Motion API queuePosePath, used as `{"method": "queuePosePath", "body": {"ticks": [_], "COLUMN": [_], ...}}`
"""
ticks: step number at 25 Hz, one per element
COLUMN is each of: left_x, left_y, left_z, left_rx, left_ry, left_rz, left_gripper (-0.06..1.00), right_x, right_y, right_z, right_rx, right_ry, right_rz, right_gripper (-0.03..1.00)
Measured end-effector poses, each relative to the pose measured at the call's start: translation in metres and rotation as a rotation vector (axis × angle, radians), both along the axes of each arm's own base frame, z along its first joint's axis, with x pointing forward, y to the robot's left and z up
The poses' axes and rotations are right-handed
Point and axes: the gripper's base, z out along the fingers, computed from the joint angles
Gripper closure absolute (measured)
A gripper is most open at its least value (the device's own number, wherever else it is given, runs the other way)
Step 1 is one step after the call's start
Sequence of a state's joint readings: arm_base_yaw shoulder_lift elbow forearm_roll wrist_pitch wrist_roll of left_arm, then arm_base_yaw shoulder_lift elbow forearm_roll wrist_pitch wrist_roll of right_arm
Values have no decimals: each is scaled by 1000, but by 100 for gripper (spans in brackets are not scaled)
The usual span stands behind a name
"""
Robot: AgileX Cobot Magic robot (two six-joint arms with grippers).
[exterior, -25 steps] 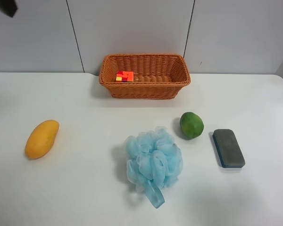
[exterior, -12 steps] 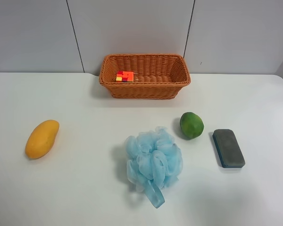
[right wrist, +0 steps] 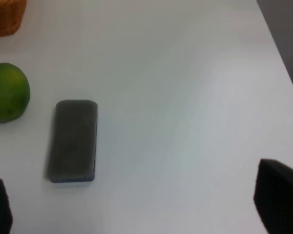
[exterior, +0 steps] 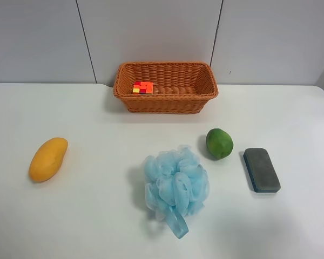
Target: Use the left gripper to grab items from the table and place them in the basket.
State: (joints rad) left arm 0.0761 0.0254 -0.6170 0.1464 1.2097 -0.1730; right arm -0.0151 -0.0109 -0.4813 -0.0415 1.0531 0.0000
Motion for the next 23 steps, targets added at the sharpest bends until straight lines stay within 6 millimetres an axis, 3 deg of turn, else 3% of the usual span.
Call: {"method": "queuePosePath", "body": {"ticks": [3,10,23], "left_x": [4,15,15], "left_y": [-5,-7,-8], "left_z": [-15,-18,-18], "left_rx": [-10,18,21], "left_ry": [19,-48,-55], "left_rz": [-33,-77,-94], "left_gripper": [-5,-5,-5], "right_x": [0,0,0], "right_y": [0,0,0], "right_z": [0,0,0], "right_rx": [0,0,0], "right_ry": [0,0,0], "right_rz": [0,0,0], "right_gripper": [-3,-3,-3]}}
